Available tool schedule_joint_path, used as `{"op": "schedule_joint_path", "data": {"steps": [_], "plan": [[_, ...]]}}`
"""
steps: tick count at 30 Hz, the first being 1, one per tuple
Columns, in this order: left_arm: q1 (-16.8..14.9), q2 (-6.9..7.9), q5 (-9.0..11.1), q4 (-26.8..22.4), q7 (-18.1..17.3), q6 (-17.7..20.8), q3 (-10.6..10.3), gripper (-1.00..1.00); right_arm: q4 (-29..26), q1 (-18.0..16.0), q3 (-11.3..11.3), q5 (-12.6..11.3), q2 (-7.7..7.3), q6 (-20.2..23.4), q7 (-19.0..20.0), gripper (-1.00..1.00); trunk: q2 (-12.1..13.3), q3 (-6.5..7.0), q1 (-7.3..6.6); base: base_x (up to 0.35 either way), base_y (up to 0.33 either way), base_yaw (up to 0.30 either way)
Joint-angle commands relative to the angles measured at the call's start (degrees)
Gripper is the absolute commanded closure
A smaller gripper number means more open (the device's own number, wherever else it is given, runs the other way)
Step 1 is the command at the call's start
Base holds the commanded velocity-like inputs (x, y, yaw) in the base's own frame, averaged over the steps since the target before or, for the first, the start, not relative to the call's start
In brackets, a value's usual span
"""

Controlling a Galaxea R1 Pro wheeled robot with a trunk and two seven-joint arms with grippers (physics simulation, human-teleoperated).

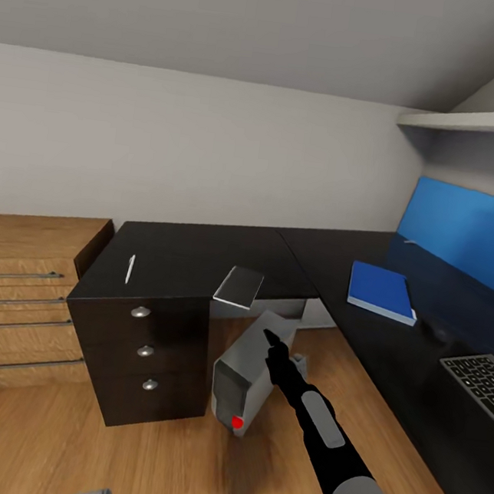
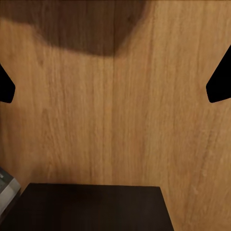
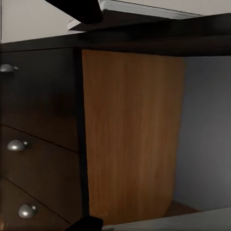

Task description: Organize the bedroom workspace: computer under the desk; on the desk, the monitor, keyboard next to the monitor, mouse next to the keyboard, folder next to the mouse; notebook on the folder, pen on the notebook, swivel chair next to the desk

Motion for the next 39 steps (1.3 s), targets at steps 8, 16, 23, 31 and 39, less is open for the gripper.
{"op": "schedule_joint_path", "data": {"steps": [8,16,23,31,39], "plan": [[0.0,-0.03,0.4,-0.1,0.1,0.1,0.0,-1.0,0.0,0.0,4.9,0.0,0.18,0.0,0.3,-1.0,-2.0,-0.94,1.1,0.0,0.0,0.0],[0.0,0.04,0.3,0.0,0.0,0.0,0.0,-1.0,0.0,0.0,7.1,0.0,0.28,0.0,0.4,-1.0,-2.0,-0.94,1.1,0.0,0.0,0.0],[0.0,0.1,0.3,0.2,0.0,0.0,0.0,-1.0,-0.1,-0.1,7.5,0.0,0.3,-0.1,0.4,-1.0,-2.0,-0.94,1.1,0.0,0.0,0.0],[0.0,0.14,0.3,0.4,0.0,0.0,0.0,-1.0,-0.2,-0.1,8.2,0.0,0.31,-0.1,2.8,-1.0,-2.0,-0.94,1.1,0.0,0.0,0.0],[0.0,0.14,0.3,0.5,0.0,0.0,0.1,-1.0,-0.4,-0.1,10.9,0.0,0.27,-0.1,6.4,-1.0,-2.0,-0.94,1.1,0.0,0.0,0.0]]}}
